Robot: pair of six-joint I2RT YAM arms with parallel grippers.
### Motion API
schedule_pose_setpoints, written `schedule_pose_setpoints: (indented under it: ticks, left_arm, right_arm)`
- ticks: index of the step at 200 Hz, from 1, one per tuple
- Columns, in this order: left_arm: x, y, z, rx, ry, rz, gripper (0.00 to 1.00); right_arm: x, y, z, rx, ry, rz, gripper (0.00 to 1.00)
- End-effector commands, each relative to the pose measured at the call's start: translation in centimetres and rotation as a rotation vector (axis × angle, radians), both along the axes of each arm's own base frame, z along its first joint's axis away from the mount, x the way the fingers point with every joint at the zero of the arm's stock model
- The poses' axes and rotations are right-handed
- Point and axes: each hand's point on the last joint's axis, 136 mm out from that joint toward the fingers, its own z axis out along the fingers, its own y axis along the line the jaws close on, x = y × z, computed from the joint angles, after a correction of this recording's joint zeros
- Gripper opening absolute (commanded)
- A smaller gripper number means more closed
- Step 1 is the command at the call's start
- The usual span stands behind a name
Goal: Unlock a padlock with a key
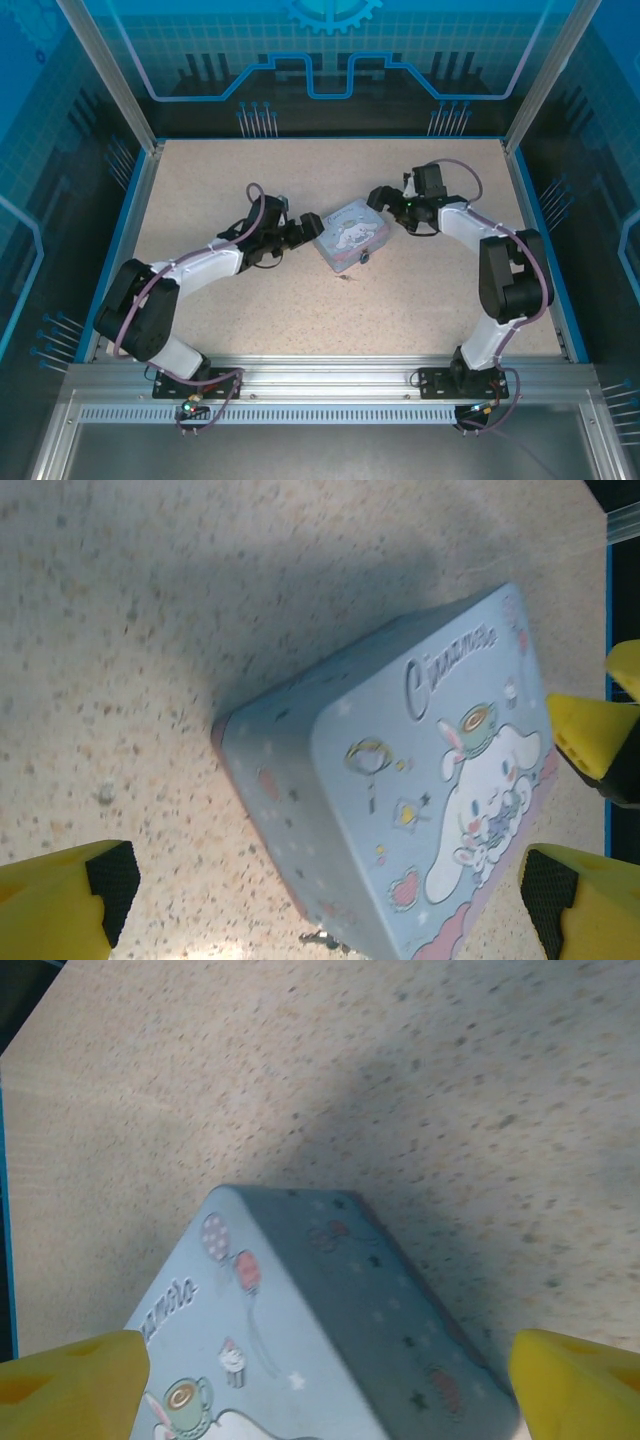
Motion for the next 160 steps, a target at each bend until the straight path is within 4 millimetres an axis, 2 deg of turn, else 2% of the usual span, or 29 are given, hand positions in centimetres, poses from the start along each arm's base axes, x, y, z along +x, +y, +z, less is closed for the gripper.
schedule_pose_setpoints:
  ticks: [1, 56, 96, 123, 160]
  left_arm:
    - [1.1, -1.5, 1.0, -0.091, -0.047, 0.013, 0.99]
    - [2.9, -3.7, 0.7, -0.196, -0.054, -0.004, 0.99]
    - [4.6, -4.9, 0.3, -0.213, -0.061, -0.023, 0.99]
    - [4.9, -5.3, -0.2, -0.217, -0.055, -0.029, 0.99]
    - [4.8, -5.1, -0.8, -0.213, -0.054, -0.031, 0.99]
  right_arm:
    - [-1.3, 2.0, 0.1, 0.021, -0.005, 0.049, 0.93]
    - [-5.0, 5.5, 0.0, 0.048, -0.009, 0.108, 0.93]
    - [-6.8, 8.3, -0.5, 0.032, -0.011, 0.145, 0.93]
    - [-7.6, 9.3, -1.7, 0.017, 0.016, 0.164, 0.93]
    - [-8.5, 10.2, -2.2, 0.031, 0.022, 0.177, 0.93]
